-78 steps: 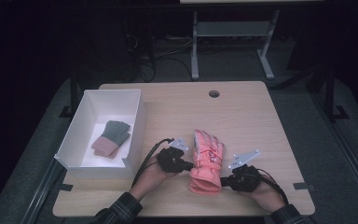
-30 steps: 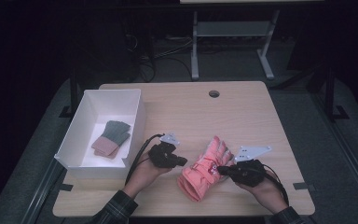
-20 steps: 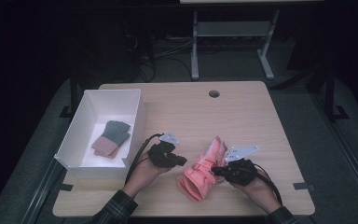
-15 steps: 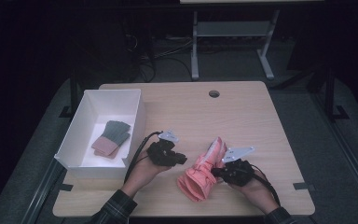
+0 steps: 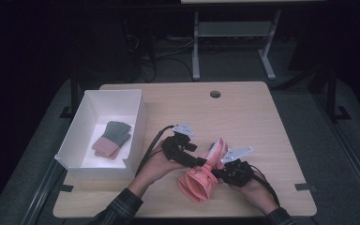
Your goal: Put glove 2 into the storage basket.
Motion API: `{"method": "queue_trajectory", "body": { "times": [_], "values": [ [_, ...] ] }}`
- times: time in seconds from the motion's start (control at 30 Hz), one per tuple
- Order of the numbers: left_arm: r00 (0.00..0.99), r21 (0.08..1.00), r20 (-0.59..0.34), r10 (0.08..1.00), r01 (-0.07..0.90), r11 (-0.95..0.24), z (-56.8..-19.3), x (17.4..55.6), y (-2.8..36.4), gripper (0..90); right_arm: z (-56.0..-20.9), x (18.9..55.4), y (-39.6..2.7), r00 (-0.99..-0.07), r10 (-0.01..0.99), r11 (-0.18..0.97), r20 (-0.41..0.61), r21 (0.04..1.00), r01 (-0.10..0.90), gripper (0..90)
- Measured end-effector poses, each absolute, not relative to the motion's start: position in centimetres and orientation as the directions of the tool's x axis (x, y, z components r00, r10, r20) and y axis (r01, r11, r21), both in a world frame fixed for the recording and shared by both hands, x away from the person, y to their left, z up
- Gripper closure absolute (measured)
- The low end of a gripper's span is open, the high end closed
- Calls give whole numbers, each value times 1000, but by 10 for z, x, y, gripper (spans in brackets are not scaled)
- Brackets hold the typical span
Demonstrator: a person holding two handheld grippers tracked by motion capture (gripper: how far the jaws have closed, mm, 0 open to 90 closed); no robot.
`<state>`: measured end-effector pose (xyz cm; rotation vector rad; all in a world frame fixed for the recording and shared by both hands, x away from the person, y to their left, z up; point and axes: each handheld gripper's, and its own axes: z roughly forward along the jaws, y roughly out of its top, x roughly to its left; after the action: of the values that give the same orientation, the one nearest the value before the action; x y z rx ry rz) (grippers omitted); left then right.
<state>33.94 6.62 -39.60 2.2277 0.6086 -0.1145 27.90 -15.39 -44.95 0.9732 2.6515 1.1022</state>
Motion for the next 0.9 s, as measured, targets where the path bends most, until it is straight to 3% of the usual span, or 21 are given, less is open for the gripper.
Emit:
{"method": "queue_trajectory", "body": {
  "times": [0.33,0.57,0.9],
  "values": [
    [869,620,-305,389,491,-611,-425,347,43,182,-450,278,-154,-789,599,530,135,672,518,900],
    [874,609,-268,406,480,-632,-432,346,44,172,-446,274,-160,-798,592,530,116,689,494,900],
    [860,581,-310,407,510,-635,-442,350,43,170,-448,269,-169,-787,608,540,107,671,508,900]
  ]
}}
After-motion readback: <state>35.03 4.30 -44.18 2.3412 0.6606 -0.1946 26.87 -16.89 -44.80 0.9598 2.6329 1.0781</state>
